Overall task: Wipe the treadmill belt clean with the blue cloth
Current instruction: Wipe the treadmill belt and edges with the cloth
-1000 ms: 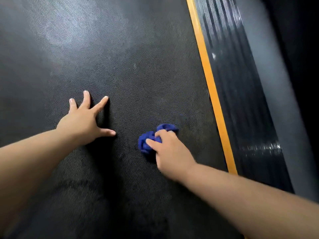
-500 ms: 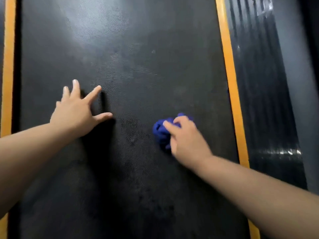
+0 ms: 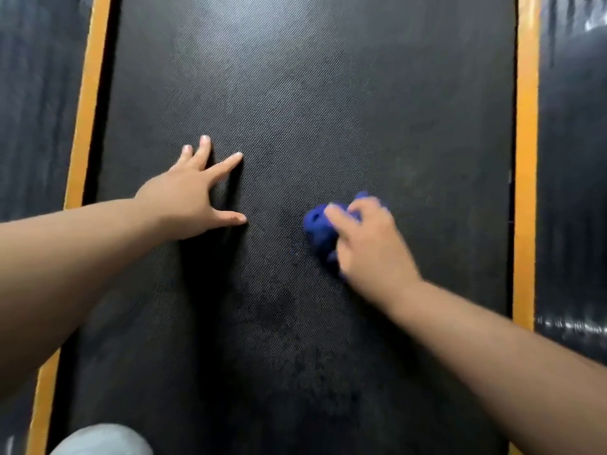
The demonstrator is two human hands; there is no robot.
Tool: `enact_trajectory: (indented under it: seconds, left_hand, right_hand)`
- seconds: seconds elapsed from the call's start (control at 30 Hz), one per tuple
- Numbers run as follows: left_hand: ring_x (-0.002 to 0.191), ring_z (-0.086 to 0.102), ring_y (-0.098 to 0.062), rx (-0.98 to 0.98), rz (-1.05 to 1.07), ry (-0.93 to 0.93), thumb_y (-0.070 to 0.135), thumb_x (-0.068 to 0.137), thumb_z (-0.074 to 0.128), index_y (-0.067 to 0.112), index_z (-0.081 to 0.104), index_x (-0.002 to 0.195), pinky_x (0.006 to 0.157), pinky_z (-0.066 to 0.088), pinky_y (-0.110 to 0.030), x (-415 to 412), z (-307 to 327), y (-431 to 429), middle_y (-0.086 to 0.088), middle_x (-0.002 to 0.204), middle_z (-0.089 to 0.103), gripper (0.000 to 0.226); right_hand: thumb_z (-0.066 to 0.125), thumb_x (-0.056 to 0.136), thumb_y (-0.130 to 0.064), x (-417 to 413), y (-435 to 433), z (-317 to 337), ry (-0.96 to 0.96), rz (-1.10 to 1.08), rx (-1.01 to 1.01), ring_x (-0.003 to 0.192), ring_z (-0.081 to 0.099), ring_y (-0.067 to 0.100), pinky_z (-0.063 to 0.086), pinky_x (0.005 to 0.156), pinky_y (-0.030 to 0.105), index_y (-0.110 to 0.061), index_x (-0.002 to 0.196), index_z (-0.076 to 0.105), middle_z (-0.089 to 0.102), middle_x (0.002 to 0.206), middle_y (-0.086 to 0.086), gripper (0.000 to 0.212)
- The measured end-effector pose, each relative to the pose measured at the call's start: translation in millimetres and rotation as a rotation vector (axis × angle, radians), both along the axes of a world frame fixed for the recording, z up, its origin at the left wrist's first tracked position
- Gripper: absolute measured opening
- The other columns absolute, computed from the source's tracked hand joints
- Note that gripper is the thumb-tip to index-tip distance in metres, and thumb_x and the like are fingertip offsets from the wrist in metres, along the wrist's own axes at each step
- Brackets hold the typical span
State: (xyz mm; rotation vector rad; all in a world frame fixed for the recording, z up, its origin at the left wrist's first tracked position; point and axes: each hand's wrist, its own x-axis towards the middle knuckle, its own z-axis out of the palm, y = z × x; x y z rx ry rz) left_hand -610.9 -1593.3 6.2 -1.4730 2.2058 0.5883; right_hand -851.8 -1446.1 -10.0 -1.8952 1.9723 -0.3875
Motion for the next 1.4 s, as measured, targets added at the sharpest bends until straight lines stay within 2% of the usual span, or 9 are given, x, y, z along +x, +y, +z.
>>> enact_trajectory:
  seconds: [0.1, 0.27, 0.37, 0.57, 0.7, 0.8, 1.03, 1.27, 1.4]
  left_hand:
    - [0.147, -0.004, -0.02, -0.013, 0.004, 0.033, 0.077, 0.061, 0.059, 0.053, 0.003, 0.144, 0.112, 0.023, -0.051, 3, -3, 2, 0.006, 0.159, -0.012, 0.103]
    - [0.145, -0.002, -0.031, -0.077, -0.08, -0.022, 0.081, 0.058, 0.057, 0.041, 0.005, 0.149, 0.114, 0.012, -0.055, 14, -3, 8, -0.009, 0.159, -0.006, 0.112]
    - [0.143, 0.001, -0.038, -0.136, -0.023, -0.114, 0.088, 0.053, 0.046, 0.042, 0.002, 0.148, 0.114, 0.013, -0.056, 33, -2, 17, -0.02, 0.157, -0.003, 0.115]
    - [0.145, -0.009, -0.03, 0.018, 0.147, -0.022, 0.081, 0.054, 0.054, 0.05, -0.002, 0.145, 0.115, 0.015, -0.053, 42, -1, 30, -0.007, 0.157, -0.016, 0.112]
    - [0.145, -0.004, -0.032, -0.032, 0.083, -0.089, 0.085, 0.055, 0.049, 0.046, 0.0, 0.148, 0.116, 0.011, -0.053, 43, 5, 29, -0.011, 0.158, -0.009, 0.112]
    - [0.145, -0.012, -0.029, -0.143, 0.019, -0.226, 0.093, 0.05, 0.032, 0.049, -0.003, 0.146, 0.108, 0.003, -0.067, 51, 9, 34, -0.007, 0.159, -0.002, 0.111]
    - [0.14, -0.028, -0.029, -0.057, 0.279, -0.289, 0.095, 0.049, 0.037, 0.057, -0.012, 0.139, 0.1, -0.002, -0.076, 75, 10, 53, 0.0, 0.156, -0.023, 0.11]
    - [0.144, -0.018, -0.023, 0.045, 0.214, -0.255, 0.093, 0.05, 0.045, 0.056, -0.024, 0.136, 0.1, 0.004, -0.077, 97, 8, 49, 0.003, 0.156, -0.023, 0.116]
    - [0.145, -0.013, -0.018, 0.005, 0.215, -0.255, 0.09, 0.053, 0.049, 0.055, -0.022, 0.137, 0.1, 0.003, -0.077, 97, 5, 54, 0.003, 0.156, -0.023, 0.116]
  right_hand:
    - [0.052, 0.078, -0.008, -25, -43, 1, 0.114, -0.186, -0.068, 0.087, 0.052, 0.039, 0.046, 0.077, 0.042, -0.005, 0.103, 0.065, 0.052, 0.102, 0.025, 0.029]
    - [0.073, 0.074, -0.017, 62, 30, -9, 0.025, 0.236, 0.03, 0.078, 0.052, 0.033, 0.053, 0.056, 0.036, -0.011, 0.113, 0.063, 0.056, 0.097, 0.017, 0.04]
    - [0.057, 0.078, -0.022, 50, 22, -9, -0.048, 0.311, 0.041, 0.078, 0.055, 0.033, 0.055, 0.06, 0.04, -0.014, 0.106, 0.066, 0.058, 0.095, 0.016, 0.03]
    - [0.057, 0.082, -0.015, -10, -67, -6, 0.076, -0.12, -0.053, 0.099, 0.051, 0.034, 0.039, 0.091, 0.036, -0.014, 0.107, 0.068, 0.052, 0.111, 0.016, 0.027]
    - [0.057, 0.075, -0.017, 47, -5, -8, -0.007, 0.172, -0.025, 0.083, 0.055, 0.036, 0.051, 0.077, 0.041, -0.013, 0.094, 0.067, 0.057, 0.095, 0.016, 0.022]
    - [0.049, 0.076, -0.026, 56, 22, -4, -0.101, 0.359, -0.008, 0.079, 0.058, 0.032, 0.053, 0.072, 0.034, -0.014, 0.098, 0.069, 0.06, 0.095, 0.013, 0.032]
    - [0.053, 0.083, -0.016, 5, -92, -14, 0.096, -0.216, -0.085, 0.098, 0.051, 0.035, 0.042, 0.086, 0.036, -0.01, 0.101, 0.065, 0.048, 0.112, 0.018, 0.022]
    - [0.049, 0.082, -0.027, 65, -4, -11, -0.059, 0.389, -0.073, 0.084, 0.058, 0.036, 0.054, 0.074, 0.038, -0.009, 0.111, 0.067, 0.058, 0.101, 0.018, 0.038]
    - [0.052, 0.083, -0.022, 36, -91, -12, 0.071, -0.009, -0.123, 0.098, 0.052, 0.035, 0.046, 0.082, 0.036, -0.013, 0.112, 0.064, 0.05, 0.113, 0.018, 0.032]
